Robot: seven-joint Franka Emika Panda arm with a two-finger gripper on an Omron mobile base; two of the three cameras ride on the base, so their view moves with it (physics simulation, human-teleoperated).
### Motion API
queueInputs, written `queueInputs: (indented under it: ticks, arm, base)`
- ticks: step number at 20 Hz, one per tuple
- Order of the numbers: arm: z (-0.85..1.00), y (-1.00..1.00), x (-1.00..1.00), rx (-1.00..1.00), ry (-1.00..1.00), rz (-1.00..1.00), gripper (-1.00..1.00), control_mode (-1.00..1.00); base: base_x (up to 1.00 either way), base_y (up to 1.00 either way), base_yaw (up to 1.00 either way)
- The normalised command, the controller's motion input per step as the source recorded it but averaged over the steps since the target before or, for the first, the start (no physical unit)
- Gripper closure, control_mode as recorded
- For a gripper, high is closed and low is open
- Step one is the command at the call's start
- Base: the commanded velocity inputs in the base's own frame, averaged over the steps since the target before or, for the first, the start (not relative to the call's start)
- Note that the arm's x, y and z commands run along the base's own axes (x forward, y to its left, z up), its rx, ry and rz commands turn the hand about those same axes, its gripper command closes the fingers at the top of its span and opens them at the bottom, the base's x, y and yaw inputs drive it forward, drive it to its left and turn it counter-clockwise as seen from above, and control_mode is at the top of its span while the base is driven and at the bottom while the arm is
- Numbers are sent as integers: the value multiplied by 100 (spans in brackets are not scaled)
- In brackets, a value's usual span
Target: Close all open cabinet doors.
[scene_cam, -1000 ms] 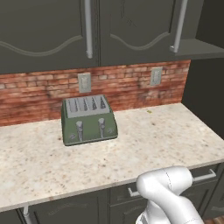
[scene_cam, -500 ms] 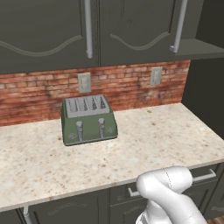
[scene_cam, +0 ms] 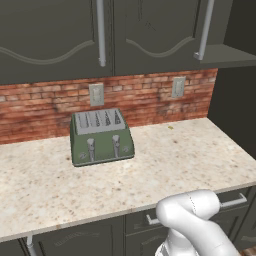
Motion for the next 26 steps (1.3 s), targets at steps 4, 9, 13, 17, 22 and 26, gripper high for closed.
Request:
queueInputs:
  ticks: [4, 9, 13, 17, 22, 26]
  arm:
    - [-5, -11, -10, 0, -38, -2, -100, -100]
    - [-9, -13, 17, 4, -11, -1, -100, -100]
    - [-21, -3, 49, 6, 0, 0, -100, -100]
    - [-5, -15, 31, 5, 0, 0, -100, -100]
    - [0, -38, 14, 4, 0, 0, -100, -100]
    - [0, -31, 18, 3, 0, 0, -100, -100]
  base:
    - [0, 0, 0]
    - [0, 0, 0]
    - [0, 0, 0]
    - [0, 0, 0]
    - [0, 0, 0]
    - [0, 0, 0]
